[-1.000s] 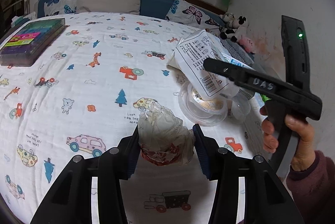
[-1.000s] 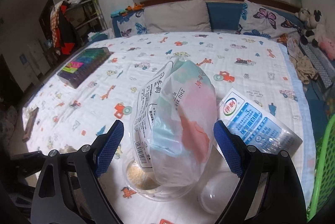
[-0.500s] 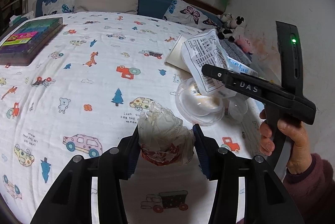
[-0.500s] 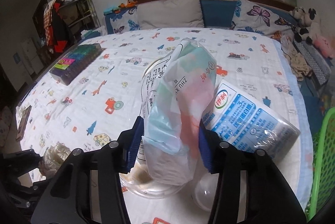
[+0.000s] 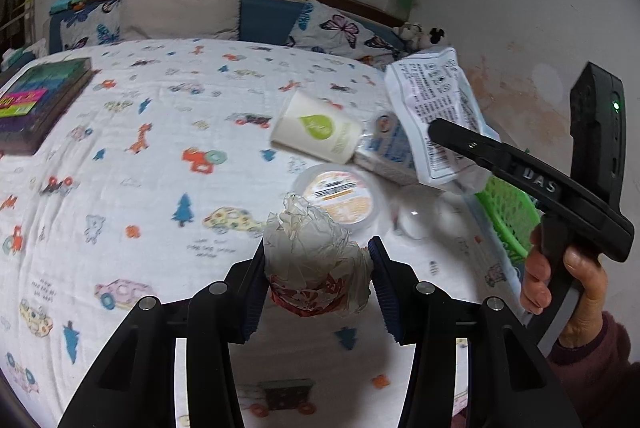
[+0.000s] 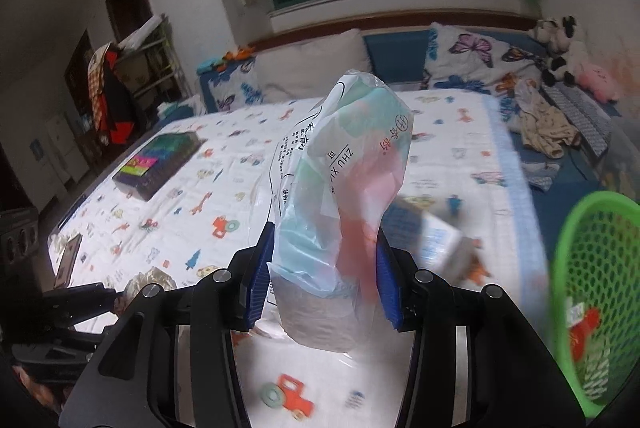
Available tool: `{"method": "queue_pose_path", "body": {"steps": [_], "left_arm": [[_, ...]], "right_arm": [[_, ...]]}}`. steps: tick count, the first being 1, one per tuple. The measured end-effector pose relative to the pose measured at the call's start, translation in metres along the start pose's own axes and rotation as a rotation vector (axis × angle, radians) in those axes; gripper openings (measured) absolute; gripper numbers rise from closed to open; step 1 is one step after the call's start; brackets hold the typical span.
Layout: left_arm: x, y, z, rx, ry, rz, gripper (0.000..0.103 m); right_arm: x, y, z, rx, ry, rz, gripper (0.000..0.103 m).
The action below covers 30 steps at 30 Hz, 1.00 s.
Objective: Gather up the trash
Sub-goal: 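Drop the plastic bag into the basket with the right gripper while the left carries the paper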
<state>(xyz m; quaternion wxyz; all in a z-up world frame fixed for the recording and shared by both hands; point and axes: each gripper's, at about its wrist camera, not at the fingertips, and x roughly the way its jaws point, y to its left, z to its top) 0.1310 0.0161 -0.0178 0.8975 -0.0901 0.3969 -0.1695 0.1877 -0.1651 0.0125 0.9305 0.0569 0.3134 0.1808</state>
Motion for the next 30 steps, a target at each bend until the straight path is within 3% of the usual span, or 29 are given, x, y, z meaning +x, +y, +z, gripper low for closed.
{"method": "queue_pose_path", "body": {"steps": [23, 30], "left_arm": [[0.06, -0.138, 0.042, 0.22, 0.052, -0.181, 0.047], [0.081, -0.182, 0.058, 0.284, 0.062, -0.21, 0.047]], "right_arm": [[-0.093, -0.181, -0.064, 0.277, -0.008, -0.362, 0.05], [-0.099, -0.216, -0.084, 0.347, 0.015, -0.409, 0.064]]}}
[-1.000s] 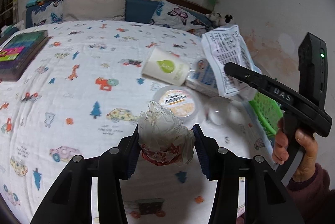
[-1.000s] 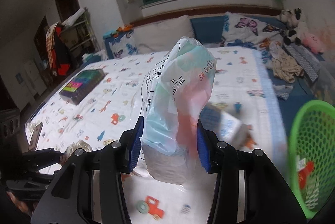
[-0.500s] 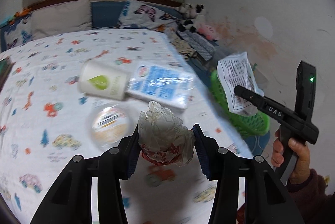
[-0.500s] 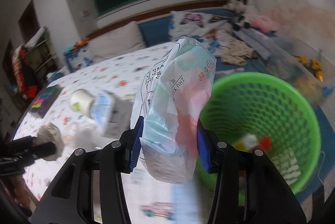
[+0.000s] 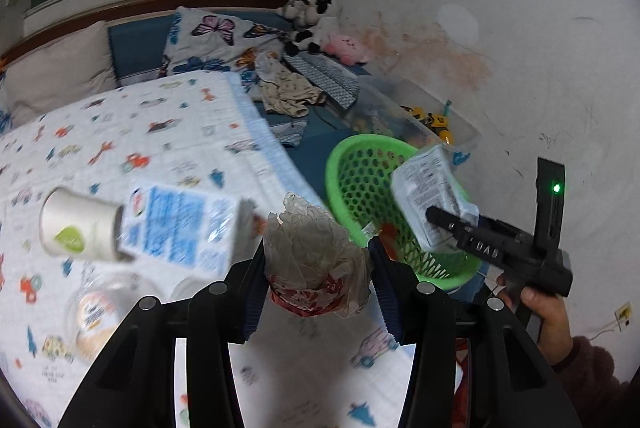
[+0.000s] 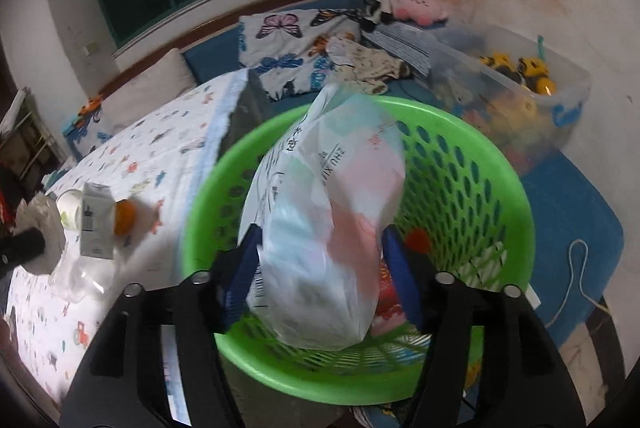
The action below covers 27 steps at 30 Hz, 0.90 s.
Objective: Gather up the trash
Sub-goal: 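Drop the plastic bag into the basket with the right gripper while the left carries the paper, then open the left gripper to drop the crumpled white paper into the green basket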
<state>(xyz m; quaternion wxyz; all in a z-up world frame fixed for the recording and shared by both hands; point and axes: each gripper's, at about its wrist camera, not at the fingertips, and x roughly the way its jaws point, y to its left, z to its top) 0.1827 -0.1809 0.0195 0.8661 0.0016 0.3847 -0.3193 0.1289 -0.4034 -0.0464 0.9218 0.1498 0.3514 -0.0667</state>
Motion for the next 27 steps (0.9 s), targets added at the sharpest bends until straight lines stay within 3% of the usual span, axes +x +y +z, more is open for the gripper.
{"method": "queue_pose_path", "body": {"steps": [4, 18, 27], "left_arm": [[0.015, -0.013, 0.012, 0.022, 0.011, -0.014, 0.047], [0.077, -0.061, 0.034, 0.1, 0.077, -0.035, 0.05], [0.107, -0.074, 0.034, 0.125, 0.122, -0.021, 0.063]], "right_arm": [[-0.001, -0.014, -0.003, 0.024, 0.002, -0.009, 0.07], [-0.028, -0.039, -0.01, 0.074, -0.038, -0.017, 0.077], [-0.045, -0.045, -0.016, 0.095, -0.067, -0.01, 0.082]]}}
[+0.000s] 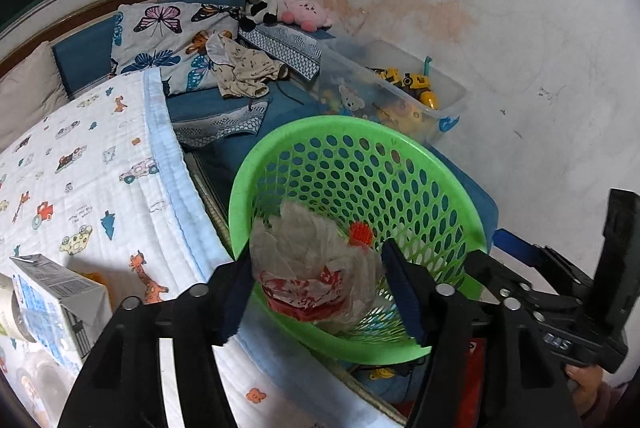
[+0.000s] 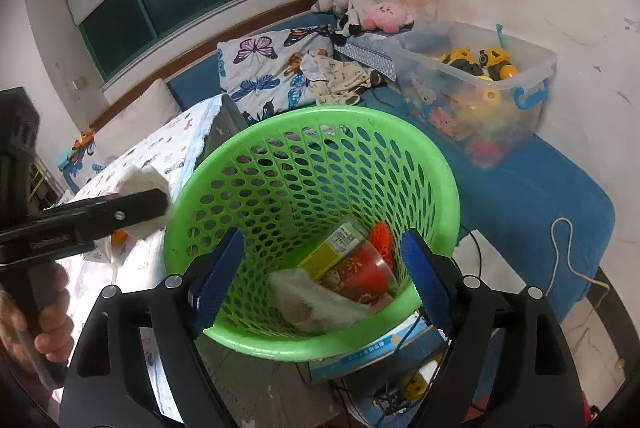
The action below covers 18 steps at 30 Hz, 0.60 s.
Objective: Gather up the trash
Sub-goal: 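Open the left gripper to drop the crumpled white paper into the green basket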
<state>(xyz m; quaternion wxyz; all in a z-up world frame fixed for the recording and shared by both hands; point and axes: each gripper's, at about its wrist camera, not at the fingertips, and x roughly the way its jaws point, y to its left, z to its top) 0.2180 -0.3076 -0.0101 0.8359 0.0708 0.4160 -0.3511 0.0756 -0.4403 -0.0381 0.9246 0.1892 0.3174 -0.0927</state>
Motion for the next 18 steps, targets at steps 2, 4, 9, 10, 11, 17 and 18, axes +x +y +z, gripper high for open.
{"method": "queue_pose_path", "body": {"steps": [2, 4, 9, 10, 11, 17, 18], "left_arm": [[0.003, -0.001, -0.001, -0.001, 0.005, -0.001, 0.067], [0.005, -0.001, -0.002, -0.002, 0.009, -0.002, 0.073], [0.001, 0.002, -0.005, -0.008, 0.0, 0.005, 0.078], [-0.001, 0.003, -0.007, -0.014, -0.003, 0.005, 0.08], [-0.003, 0.005, -0.008, -0.017, -0.005, 0.006, 0.081], [-0.026, 0.02, -0.022, -0.037, -0.037, 0.047, 0.087], [-0.03, 0.022, -0.024, -0.042, -0.042, 0.052, 0.087]], "right_arm": [[-0.002, 0.001, -0.001, -0.001, -0.002, 0.005, 0.082], [-0.004, 0.002, -0.001, -0.001, -0.006, 0.009, 0.083], [-0.007, 0.007, 0.0, -0.003, -0.012, 0.023, 0.083], [-0.007, 0.008, 0.0, -0.005, -0.011, 0.025, 0.083], [-0.007, 0.01, 0.0, -0.009, -0.011, 0.029, 0.083], [-0.007, 0.024, -0.002, -0.032, -0.004, 0.05, 0.084], [-0.006, 0.028, -0.002, -0.038, -0.001, 0.06, 0.084]]}}
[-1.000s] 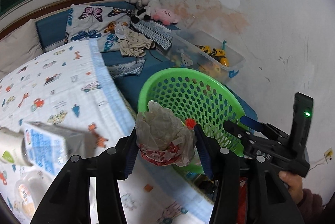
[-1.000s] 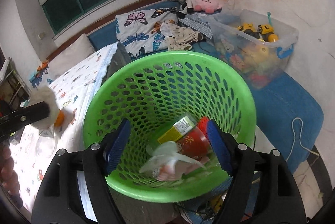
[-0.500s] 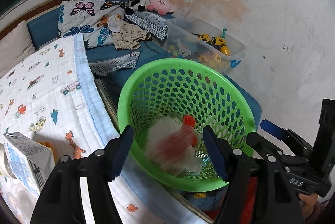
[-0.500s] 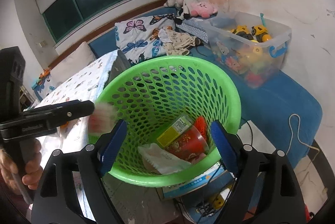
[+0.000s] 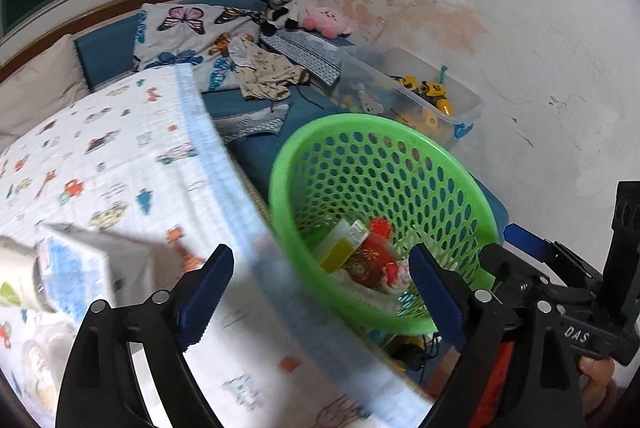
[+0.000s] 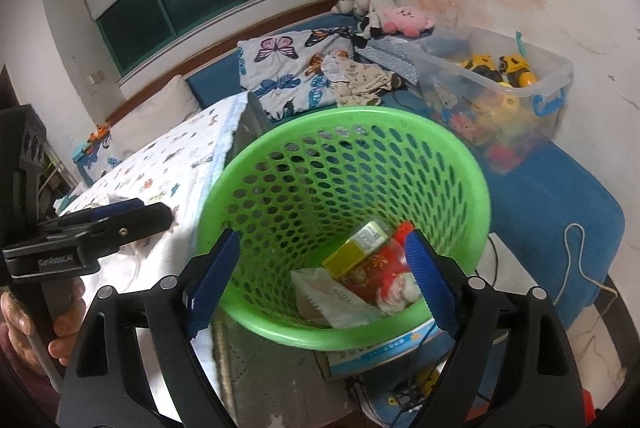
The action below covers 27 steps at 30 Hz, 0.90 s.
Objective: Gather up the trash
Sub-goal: 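Open the left gripper to drop the crumpled white paper into the green basket, then move the left gripper to the clear tea cup while the right reaches the milk carton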
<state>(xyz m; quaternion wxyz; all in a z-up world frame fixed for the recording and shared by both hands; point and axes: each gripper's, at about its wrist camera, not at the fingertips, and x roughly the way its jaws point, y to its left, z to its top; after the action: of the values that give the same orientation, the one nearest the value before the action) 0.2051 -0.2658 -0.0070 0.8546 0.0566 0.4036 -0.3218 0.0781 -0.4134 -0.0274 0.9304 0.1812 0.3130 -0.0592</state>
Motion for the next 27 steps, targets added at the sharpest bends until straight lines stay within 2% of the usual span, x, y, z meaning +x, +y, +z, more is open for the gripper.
{"method": "queue_pose_path", "body": {"steps": [8, 17, 22, 27], "left_arm": [[-0.037, 0.04, -0.024, -0.072, -0.039, 0.096, 0.088], [-0.079, 0.11, -0.059, -0.192, -0.069, 0.243, 0.091], [-0.094, 0.144, -0.079, -0.249, -0.069, 0.31, 0.093], [-0.094, 0.171, -0.098, -0.3, -0.039, 0.331, 0.093]], "right_arm": [[0.008, 0.031, -0.001, -0.052, 0.016, 0.055, 0.085], [0.018, 0.072, -0.001, -0.123, 0.033, 0.124, 0.086], [0.026, 0.095, -0.002, -0.159, 0.047, 0.161, 0.087], [0.035, 0.115, -0.003, -0.195, 0.065, 0.191, 0.088]]}}
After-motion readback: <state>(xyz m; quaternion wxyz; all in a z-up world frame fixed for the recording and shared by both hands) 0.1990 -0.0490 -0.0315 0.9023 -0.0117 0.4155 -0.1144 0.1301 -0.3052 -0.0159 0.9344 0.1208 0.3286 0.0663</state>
